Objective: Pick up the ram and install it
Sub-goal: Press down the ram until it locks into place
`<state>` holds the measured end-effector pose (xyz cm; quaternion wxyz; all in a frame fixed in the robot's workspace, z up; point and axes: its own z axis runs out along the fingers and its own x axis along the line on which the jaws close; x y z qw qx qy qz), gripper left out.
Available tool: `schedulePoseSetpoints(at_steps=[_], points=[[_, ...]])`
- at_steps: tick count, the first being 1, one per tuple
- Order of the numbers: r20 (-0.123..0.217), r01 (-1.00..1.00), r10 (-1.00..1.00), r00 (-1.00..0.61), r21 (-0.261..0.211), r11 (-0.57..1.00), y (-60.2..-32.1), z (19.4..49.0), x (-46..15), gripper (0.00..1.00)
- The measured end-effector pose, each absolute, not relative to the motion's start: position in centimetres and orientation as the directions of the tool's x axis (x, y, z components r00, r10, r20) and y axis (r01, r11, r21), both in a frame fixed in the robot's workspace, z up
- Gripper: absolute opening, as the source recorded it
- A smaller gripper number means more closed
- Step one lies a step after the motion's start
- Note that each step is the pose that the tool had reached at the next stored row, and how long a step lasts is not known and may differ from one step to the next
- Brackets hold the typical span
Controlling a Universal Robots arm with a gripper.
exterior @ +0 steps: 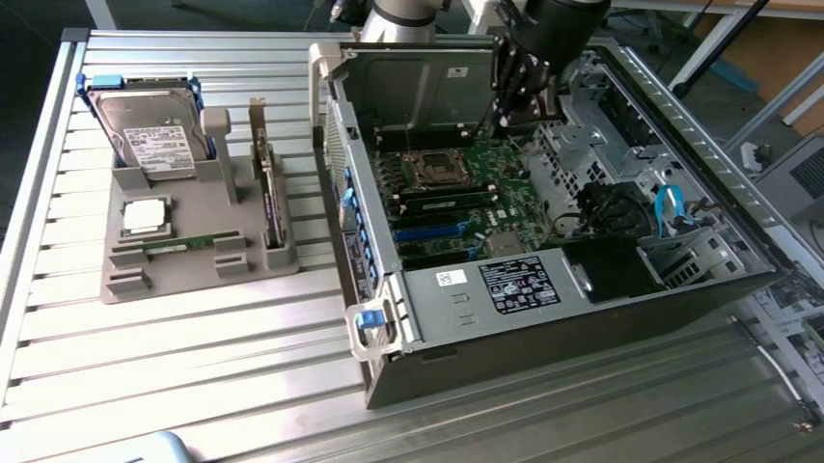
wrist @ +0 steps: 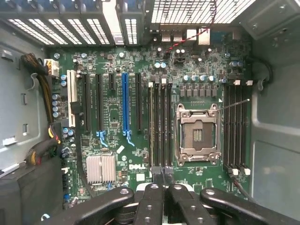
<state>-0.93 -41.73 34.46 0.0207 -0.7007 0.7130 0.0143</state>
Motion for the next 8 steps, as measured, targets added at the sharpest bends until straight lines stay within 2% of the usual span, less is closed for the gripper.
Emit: schedulePoseSetpoints(at_steps=[8], points=[[-0.049, -1.0, -0.999, -0.017, -0.009, 0.018, -41.74, 35.12, -0.93, 0.11]])
